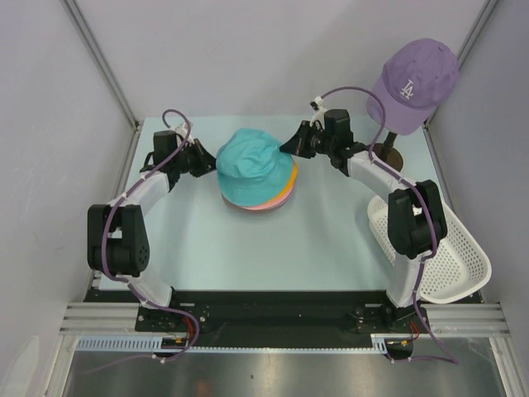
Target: Stack the hats
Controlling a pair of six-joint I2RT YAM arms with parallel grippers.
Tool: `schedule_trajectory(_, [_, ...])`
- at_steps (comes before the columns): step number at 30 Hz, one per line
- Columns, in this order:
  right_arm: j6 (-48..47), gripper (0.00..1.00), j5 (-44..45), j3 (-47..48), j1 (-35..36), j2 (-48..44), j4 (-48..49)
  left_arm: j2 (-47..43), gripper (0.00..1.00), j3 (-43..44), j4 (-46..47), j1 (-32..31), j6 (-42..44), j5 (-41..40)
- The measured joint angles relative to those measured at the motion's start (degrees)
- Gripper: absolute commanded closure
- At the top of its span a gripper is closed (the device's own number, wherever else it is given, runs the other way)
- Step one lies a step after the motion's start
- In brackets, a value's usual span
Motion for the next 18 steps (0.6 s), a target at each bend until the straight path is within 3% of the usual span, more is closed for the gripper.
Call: schedule_trajectory(18, [1.3, 1.0, 5.9, -9.0, -0.1, -4.7, 2.1, -2.8, 1.0, -5.1, 6.1, -1.2, -2.1, -1.9])
